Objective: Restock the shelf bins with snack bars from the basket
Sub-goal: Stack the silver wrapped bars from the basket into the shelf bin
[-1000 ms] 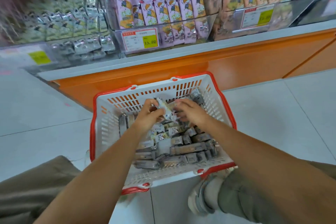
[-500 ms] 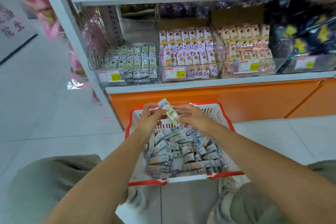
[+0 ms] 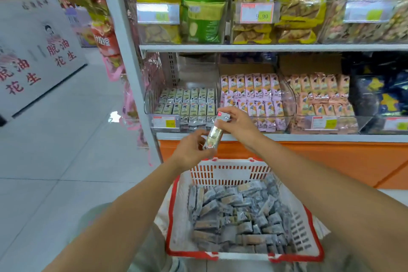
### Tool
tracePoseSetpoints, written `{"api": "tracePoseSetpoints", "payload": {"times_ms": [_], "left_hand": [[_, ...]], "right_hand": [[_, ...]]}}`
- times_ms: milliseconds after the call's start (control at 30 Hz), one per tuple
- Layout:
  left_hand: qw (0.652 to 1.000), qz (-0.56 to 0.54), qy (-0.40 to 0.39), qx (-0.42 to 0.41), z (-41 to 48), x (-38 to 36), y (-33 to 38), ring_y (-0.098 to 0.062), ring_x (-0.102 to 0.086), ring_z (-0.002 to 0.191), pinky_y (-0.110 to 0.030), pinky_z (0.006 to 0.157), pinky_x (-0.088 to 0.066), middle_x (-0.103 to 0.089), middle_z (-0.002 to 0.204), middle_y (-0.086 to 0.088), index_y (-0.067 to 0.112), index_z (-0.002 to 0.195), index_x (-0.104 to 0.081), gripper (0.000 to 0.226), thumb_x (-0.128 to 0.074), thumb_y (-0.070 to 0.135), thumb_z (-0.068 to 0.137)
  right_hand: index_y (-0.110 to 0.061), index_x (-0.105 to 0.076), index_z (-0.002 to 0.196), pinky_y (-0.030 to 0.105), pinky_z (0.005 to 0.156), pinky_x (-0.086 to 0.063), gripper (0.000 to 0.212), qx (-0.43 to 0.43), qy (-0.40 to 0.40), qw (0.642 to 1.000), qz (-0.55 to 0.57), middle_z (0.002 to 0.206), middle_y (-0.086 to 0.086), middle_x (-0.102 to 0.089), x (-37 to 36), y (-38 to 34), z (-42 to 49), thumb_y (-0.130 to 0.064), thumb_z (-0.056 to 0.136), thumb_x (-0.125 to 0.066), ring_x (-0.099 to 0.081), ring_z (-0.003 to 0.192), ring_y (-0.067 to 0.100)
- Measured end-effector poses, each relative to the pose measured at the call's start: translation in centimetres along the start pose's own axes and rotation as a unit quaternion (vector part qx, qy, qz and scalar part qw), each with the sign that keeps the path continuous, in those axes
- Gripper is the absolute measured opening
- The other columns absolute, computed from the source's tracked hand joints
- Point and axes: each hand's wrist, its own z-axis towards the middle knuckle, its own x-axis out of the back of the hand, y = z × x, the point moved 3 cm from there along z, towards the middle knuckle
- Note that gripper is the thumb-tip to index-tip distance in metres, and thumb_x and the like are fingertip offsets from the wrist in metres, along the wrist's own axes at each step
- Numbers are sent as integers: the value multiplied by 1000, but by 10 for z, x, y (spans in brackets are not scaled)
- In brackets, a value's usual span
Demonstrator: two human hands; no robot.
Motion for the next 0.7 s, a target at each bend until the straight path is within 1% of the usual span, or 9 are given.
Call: {"api": "tracePoseSetpoints", "payload": {"times_ms": [67,133,200,267,333,400,467,600,700], "left_hand": [[998,28,51,-19,11,22,7,-24,-67,79,-48,73,-57,-70,89,0,20,113,-60,33,-69,33,84],[993,59,103,-17,23,45,12,-27,-60,68,-43,61,-49,-64,74,-1,14,99,-64,21,-63,32,89],[986,77,147,-1,37,64,15,-21,-46,59,-33,55,-35,-50,61,0,8,87,-62,24,-63,32,90],[980,97,175,15,52,77,17,-17,-40,54,-29,52,-29,-45,56,1,10,72,-55,30,-64,31,90],[973,133,187,32,70,81,18,-17,-39,51,-28,50,-27,-44,54,-2,12,64,-49,36,-64,33,90],[967,170,183,55,90,81,17,-19,-37,51,-28,49,-26,-41,53,-3,13,60,-44,41,-64,34,89],[961,205,170,72,109,79,16,-19,-30,49,-28,47,-20,-33,51,-3,14,56,-36,48,-64,36,89],[960,231,135,87,140,65,16,-19,-29,45,-27,46,-17,-30,47,-3,15,52,-34,54,-66,39,88],[956,264,93,90,151,50,12,-21,-40,49,-27,46,-24,-40,50,-3,14,54,-39,52,-63,46,89]], "right_hand": [[-14,-55,130,31,99,-48,40,24,9,1000,-12,131,0,-53,-5,-14,18,-16,92,-66,-52,116,15],[-10,-52,133,24,94,-48,39,45,14,998,-34,133,4,-53,-6,-27,38,-14,95,-60,-51,115,13],[-9,-51,133,29,99,-47,36,65,25,996,-64,131,6,-54,-3,-33,57,-10,97,-55,-52,113,13],[-10,-51,133,31,106,-40,36,90,43,986,-134,133,7,-52,3,-33,74,-9,98,-52,-50,117,14],[-12,-48,137,31,107,-34,39,104,48,967,-226,140,6,-48,9,-26,91,-14,98,-52,-45,128,19],[-13,-41,144,36,110,-30,46,95,28,944,-314,147,8,-42,14,-13,104,-23,99,-51,-40,134,24],[-15,-29,151,39,112,-26,55,79,-15,927,-367,154,8,-33,18,5,110,-32,101,-46,-37,137,26],[-26,-5,156,41,115,-24,62,96,-59,913,-392,160,4,-21,23,34,108,-43,103,-33,-25,144,23],[-30,3,155,42,119,-20,61,110,-52,913,-389,161,1,-17,23,44,106,-44,104,-28,-15,148,18]]}}
